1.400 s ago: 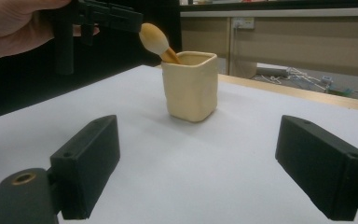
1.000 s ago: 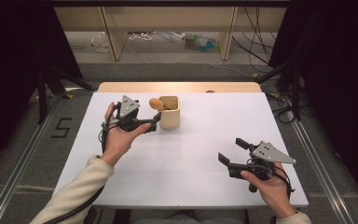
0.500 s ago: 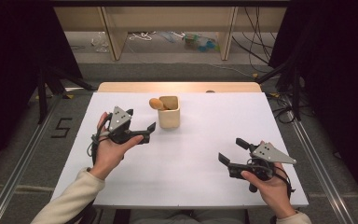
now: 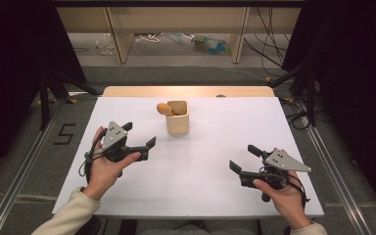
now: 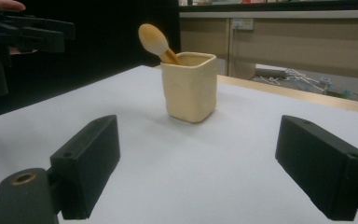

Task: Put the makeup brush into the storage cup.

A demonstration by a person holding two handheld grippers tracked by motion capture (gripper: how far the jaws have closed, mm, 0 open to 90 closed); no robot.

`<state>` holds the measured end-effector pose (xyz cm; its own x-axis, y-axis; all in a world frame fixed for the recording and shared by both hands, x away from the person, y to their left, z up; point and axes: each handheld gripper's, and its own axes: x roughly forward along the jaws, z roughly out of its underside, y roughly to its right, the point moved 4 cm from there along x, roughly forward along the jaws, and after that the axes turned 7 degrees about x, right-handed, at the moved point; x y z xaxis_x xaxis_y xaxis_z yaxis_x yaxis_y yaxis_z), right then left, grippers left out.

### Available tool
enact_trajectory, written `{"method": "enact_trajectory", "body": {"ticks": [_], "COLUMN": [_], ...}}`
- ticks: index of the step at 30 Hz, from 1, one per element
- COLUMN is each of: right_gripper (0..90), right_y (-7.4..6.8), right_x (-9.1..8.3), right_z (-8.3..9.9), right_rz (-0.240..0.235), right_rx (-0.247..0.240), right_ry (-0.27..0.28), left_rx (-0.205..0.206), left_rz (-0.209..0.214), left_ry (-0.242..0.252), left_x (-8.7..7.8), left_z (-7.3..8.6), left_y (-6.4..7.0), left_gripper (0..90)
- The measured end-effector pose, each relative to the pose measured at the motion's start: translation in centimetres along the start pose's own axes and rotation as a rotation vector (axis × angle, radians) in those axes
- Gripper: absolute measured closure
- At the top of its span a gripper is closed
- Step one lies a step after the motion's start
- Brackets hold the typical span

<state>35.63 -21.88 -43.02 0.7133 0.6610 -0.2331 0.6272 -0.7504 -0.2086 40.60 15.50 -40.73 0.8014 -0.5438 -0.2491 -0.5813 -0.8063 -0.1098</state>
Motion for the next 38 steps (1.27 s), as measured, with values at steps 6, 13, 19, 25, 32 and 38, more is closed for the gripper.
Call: {"method": "enact_trajectory", "body": {"ticks": [6, 13, 19, 25, 32, 38], "right_gripper": [14.8, 14.8, 14.8, 14.8, 14.8, 14.8], "right_y": [0.0, -0.1, -0.1, 0.0, 0.0, 0.1], "right_x": [0.0, 0.0, 0.0, 0.0, 0.1, 0.0], "right_z": [0.0, 0.0, 0.0, 0.0, 0.1, 0.1], "right_rz": [-0.002, -0.005, -0.006, -0.009, -0.007, -0.002], "right_rx": [0.000, 0.000, 0.001, -0.005, -0.005, -0.010], "right_ry": [0.002, 0.006, 0.003, 0.001, -0.003, -0.010], "left_rx": [-0.001, -0.002, 0.006, 0.003, 0.010, 0.014], "left_rz": [0.009, 0.011, 0.020, 0.024, 0.029, 0.033], "left_ry": [0.009, 0.022, 0.029, 0.038, 0.043, 0.038], "left_x": [-1.4, -2.7, -3.5, -3.7, -3.6, -3.5], "left_z": [1.0, 1.8, 2.5, 3.1, 3.2, 3.3], "left_y": [0.1, 0.0, 0.3, 0.7, 0.7, 0.8], "left_gripper": [6.2, 6.2, 6.2, 6.8, 6.8, 6.8]}}
